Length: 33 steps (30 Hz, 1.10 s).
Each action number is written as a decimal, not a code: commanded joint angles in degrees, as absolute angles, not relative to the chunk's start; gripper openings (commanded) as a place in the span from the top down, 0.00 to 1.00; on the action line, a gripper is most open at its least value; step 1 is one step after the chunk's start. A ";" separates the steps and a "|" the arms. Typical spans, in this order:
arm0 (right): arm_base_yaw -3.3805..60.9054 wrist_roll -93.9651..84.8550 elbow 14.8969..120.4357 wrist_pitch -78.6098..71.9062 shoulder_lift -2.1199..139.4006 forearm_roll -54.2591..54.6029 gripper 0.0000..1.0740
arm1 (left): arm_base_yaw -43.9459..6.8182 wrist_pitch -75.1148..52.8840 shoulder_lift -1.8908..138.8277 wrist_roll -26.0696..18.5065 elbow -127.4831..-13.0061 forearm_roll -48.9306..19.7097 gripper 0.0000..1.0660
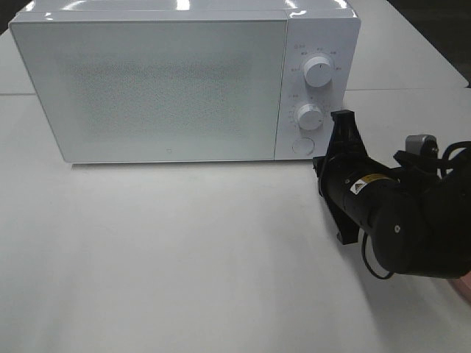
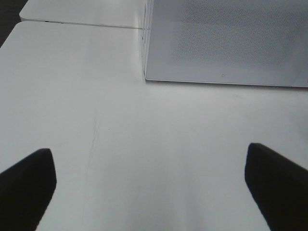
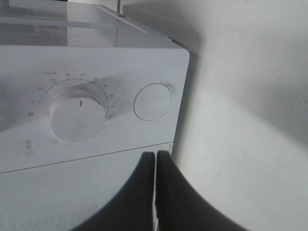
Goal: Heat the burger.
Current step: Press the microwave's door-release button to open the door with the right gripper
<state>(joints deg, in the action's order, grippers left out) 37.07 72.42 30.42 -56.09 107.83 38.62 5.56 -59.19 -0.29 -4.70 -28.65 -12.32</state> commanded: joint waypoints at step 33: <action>28.99 79.81 40.62 -56.67 118.14 26.07 1.00 | 5.73 -58.73 -1.49 -4.93 -28.53 -12.55 0.06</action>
<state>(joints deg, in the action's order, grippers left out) 29.22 79.41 39.99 -56.72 118.26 26.81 5.56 -59.19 -0.29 -4.70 -28.65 -12.32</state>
